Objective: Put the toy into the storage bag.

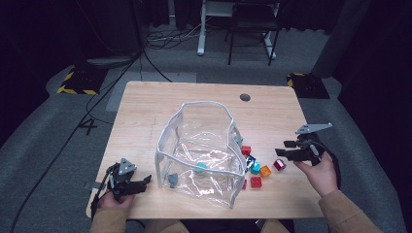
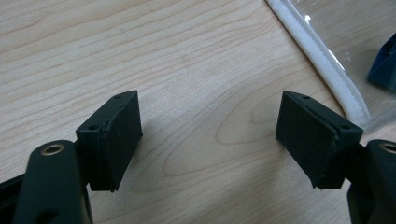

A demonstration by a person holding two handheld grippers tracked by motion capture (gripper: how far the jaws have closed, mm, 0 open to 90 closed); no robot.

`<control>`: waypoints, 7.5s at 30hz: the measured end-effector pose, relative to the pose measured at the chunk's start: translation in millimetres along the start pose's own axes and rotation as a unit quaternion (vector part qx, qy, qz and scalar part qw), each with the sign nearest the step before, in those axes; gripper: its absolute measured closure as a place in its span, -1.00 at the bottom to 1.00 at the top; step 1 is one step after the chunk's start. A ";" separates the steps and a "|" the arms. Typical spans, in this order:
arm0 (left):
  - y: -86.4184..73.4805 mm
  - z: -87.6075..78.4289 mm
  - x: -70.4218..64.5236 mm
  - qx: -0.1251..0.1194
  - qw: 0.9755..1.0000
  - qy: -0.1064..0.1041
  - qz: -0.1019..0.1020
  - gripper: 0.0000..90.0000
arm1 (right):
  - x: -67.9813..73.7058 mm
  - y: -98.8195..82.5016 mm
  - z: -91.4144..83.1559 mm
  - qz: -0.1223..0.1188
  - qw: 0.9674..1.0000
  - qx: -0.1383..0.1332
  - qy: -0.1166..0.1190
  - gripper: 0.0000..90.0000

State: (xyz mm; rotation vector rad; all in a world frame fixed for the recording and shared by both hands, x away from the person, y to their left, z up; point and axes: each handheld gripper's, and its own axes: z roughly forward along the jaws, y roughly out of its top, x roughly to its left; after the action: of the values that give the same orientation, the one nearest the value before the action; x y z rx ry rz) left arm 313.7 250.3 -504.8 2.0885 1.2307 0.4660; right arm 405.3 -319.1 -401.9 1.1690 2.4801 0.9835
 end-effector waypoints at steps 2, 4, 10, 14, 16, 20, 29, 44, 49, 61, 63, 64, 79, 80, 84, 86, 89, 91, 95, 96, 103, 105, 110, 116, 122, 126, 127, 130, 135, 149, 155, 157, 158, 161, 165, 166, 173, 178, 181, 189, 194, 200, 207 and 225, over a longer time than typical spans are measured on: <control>0.0 -0.1 0.1 0.000 1.000 0.001 0.000 -0.49 | -0.3 -5.5 4.8 0.002 1.000 0.007 -0.005 -0.03; 0.0 -0.1 0.1 0.000 1.000 0.000 0.000 -0.49 | -1.4 -10.4 9.8 0.003 1.000 0.012 -0.009 -0.03; 0.0 -0.1 0.1 0.000 1.000 0.000 0.000 -0.49 | -6.5 -23.6 24.5 0.007 0.999 0.033 -0.025 -0.02; 0.0 -0.1 0.1 0.000 1.000 0.000 0.000 -0.49 | -12.0 -32.0 33.0 0.018 0.998 0.047 -0.028 0.00; 0.0 0.0 0.0 0.000 1.000 0.000 0.000 -0.49 | -14.3 -36.4 37.1 0.025 0.998 0.054 -0.029 0.00; 0.0 0.0 0.1 0.000 1.000 0.000 0.000 -0.49 | -18.7 -43.1 43.9 0.033 0.997 0.061 -0.024 0.00; 0.0 0.0 0.1 0.000 1.000 0.001 0.000 -0.49 | -17.8 -51.3 53.4 0.024 0.997 0.072 -0.025 0.12; 0.0 0.0 0.1 0.000 1.000 0.001 0.000 -0.49 | -14.4 -42.8 42.4 0.020 0.998 0.049 -0.014 0.26; 0.0 0.0 0.1 0.000 1.000 0.001 0.000 -0.49 | -7.1 -30.9 31.5 0.005 1.000 0.024 -0.011 0.26; 0.0 -0.1 0.1 0.000 1.000 0.000 0.000 -0.49 | 10.8 2.6 4.0 -0.010 0.999 -0.030 0.033 0.26; 0.0 -0.1 0.1 0.000 1.000 0.001 0.000 -0.49 | 13.5 7.4 -1.2 -0.013 0.998 -0.038 0.038 0.26; 0.0 0.0 0.1 0.000 1.000 0.001 0.000 -0.49 | 14.9 9.6 -3.9 -0.016 0.998 -0.043 0.040 0.26; 0.0 -0.1 0.1 0.000 1.000 0.001 0.000 -0.49 | 28.2 42.6 -36.3 -0.037 0.989 -0.122 0.070 0.26; 0.0 -0.1 0.1 0.000 1.000 0.001 0.000 -0.49 | 29.0 45.2 -37.9 -0.038 0.988 -0.127 0.074 0.26; 0.0 -0.1 0.1 0.000 1.000 0.001 0.000 -0.49 | 32.9 55.1 -43.0 -0.044 0.985 -0.142 0.082 0.26; 0.0 0.0 0.1 0.000 1.000 0.001 0.000 -0.49 | 34.4 60.2 -44.7 -0.043 0.984 -0.149 0.087 0.26; 0.0 -0.1 0.1 0.000 1.000 0.001 0.000 -0.49 | 37.4 67.9 -46.9 -0.044 0.981 -0.161 0.100 0.26; 0.0 -0.1 0.1 0.000 1.000 0.001 0.000 -0.49 | 39.7 73.4 -47.9 -0.046 0.979 -0.166 0.107 0.26; -0.1 0.0 0.0 0.000 1.000 0.001 0.000 -0.49 | 43.9 82.4 -49.4 -0.050 0.976 -0.176 0.120 0.26; -0.1 0.0 0.0 0.000 1.000 0.000 0.000 -0.49 | 44.9 84.1 -49.8 -0.050 0.975 -0.180 0.125 0.26; 0.0 -0.1 0.1 0.000 1.000 0.001 0.000 -0.49 | 52.7 96.1 -48.1 -0.053 0.969 -0.194 0.146 0.26; 0.0 -0.1 0.1 0.000 1.000 0.001 0.000 -0.49 | 56.5 100.0 -47.0 -0.059 0.968 -0.195 0.149 0.26; 0.0 0.0 0.1 0.000 1.000 0.001 0.000 -0.49 | 67.1 111.8 -43.4 -0.074 0.967 -0.191 0.154 0.26; 0.0 0.0 0.1 0.000 1.000 0.001 0.000 -0.49 | 84.2 124.8 -36.0 -0.092 0.966 -0.178 0.161 0.26; 0.1 -0.3 0.1 0.002 1.000 0.000 0.001 -0.49 | 99.0 137.7 -30.2 -0.108 0.964 -0.171 0.170 0.26; 0.1 -0.3 0.2 0.002 1.000 0.000 0.001 -0.49 | 107.9 143.3 -24.7 -0.115 0.963 -0.168 0.176 0.26; 0.1 -0.3 0.2 0.002 1.000 0.000 0.001 -0.49 | 110.0 144.6 -23.2 -0.117 0.963 -0.166 0.178 0.26; 0.1 -0.3 0.1 0.002 1.000 0.000 0.001 -0.49 | 115.7 148.4 -18.6 -0.122 0.963 -0.161 0.180 0.26; 0.1 -0.3 0.2 0.002 1.000 0.000 0.001 -0.49 | 122.7 151.7 -11.5 -0.128 0.962 -0.155 0.187 0.26; 0.1 -0.2 0.1 0.001 1.000 0.000 0.001 -0.49 | 141.0 145.4 11.2 -0.145 0.963 -0.101 0.204 0.26; 0.1 -0.3 0.2 0.002 1.000 0.000 0.001 -0.49 | 150.7 139.2 21.4 -0.159 0.962 -0.071 0.209 0.26; 0.1 -0.3 0.2 0.002 1.000 0.000 0.001 -0.49 | 153.7 137.4 23.8 -0.165 0.961 -0.063 0.211 0.26; 0.1 -0.3 0.1 0.002 1.000 0.000 0.001 -0.49 | 155.2 136.4 24.6 -0.168 0.961 -0.058 0.212 0.26; 0.1 -0.3 0.2 0.002 1.000 0.000 0.001 -0.49 | 159.2 133.7 26.7 -0.178 0.961 -0.044 0.209 0.26; 0.1 -0.3 0.2 0.002 1.000 0.000 0.001 -0.49 | 162.5 131.3 25.8 -0.185 0.959 -0.037 0.211 0.26; 0.1 -0.3 0.2 0.002 1.000 0.000 0.001 -0.49 | 163.5 130.7 25.6 -0.188 0.958 -0.035 0.211 0.26; 0.1 -0.3 0.1 0.002 1.000 0.000 0.001 -0.49 | 164.9 129.7 22.8 -0.188 0.957 -0.035 0.219 0.01; 0.1 -0.3 0.1 0.002 1.000 0.000 0.001 -0.50 | 159.4 132.4 14.3 -0.177 0.958 -0.051 0.220 -0.02; 0.1 -0.2 0.1 0.002 1.000 0.000 0.001 -0.50 | 154.7 133.5 4.5 -0.174 0.959 -0.070 0.215 -0.02; 0.1 -0.3 0.1 0.002 1.000 0.001 0.001 -0.49 | 134.4 132.7 -22.9 -0.159 0.963 -0.115 0.187 -0.01; 0.1 -0.3 0.2 0.002 1.000 0.001 0.001 -0.50 | 120.1 126.9 -35.7 -0.150 0.966 -0.130 0.166 -0.01; 0.1 -0.2 0.2 0.002 1.000 0.000 0.000 -0.50 | 101.8 116.0 -47.4 -0.134 0.971 -0.138 0.139 0.00; 0.2 -0.3 0.3 0.002 1.000 0.001 0.001 -0.50 | 80.5 104.5 -57.1 -0.118 0.977 -0.142 0.108 0.00; 0.1 -0.2 0.1 0.002 1.000 0.001 0.000 -0.50 | 36.3 71.6 -52.6 -0.078 0.990 -0.112 0.037 -0.02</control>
State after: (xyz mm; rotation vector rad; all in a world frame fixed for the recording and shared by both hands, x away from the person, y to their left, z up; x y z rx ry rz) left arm 313.7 250.4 -504.5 2.0923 1.2326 0.4656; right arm 400.1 -284.2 -312.6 0.8710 2.3958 1.2414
